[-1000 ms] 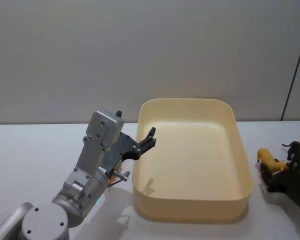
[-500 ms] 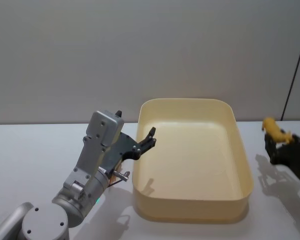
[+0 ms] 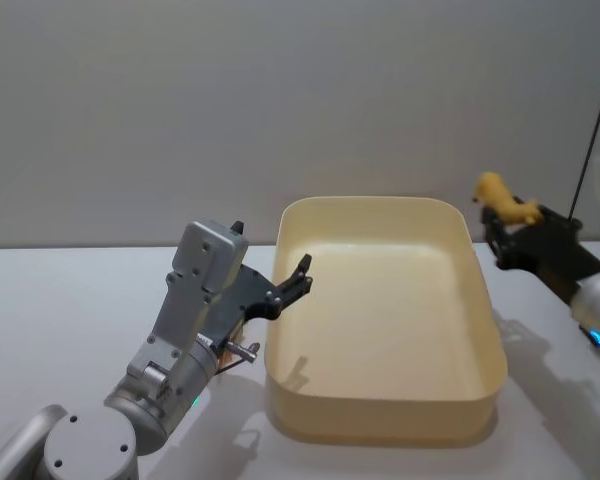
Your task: Pick up the toy alternately with two hands and place it into the central storage box.
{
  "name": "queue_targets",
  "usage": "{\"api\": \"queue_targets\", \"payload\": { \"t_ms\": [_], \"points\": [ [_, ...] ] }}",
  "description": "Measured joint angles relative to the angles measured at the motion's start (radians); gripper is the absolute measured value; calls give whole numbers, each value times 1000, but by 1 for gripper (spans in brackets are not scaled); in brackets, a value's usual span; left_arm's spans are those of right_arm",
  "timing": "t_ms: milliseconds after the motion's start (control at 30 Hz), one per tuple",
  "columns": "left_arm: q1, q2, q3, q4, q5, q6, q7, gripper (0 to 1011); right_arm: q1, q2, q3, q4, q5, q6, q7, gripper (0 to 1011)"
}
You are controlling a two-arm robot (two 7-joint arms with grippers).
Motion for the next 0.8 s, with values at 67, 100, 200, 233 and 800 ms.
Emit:
{"api": "queue_targets", "payload": {
  "t_ms": [67, 100, 200, 233, 800],
  "points": [
    [0, 0, 0, 0, 0, 0, 0, 1002, 9, -5, -3, 7, 0, 7, 9, 330],
    [0, 0, 0, 0, 0, 0, 0, 1002, 30, -18, -10, 24, 0, 17, 22, 330],
    [0, 0, 0, 0, 0, 0, 0, 1002, 66, -39, -21, 58, -2, 37, 48, 383],
    [0, 0, 0, 0, 0, 0, 0, 1002, 83, -50, -27, 75, -4, 47, 61, 440],
    [0, 0, 0, 0, 0, 0, 0, 1001, 157, -89, -48, 146, -10, 78, 110, 938]
  ]
}}
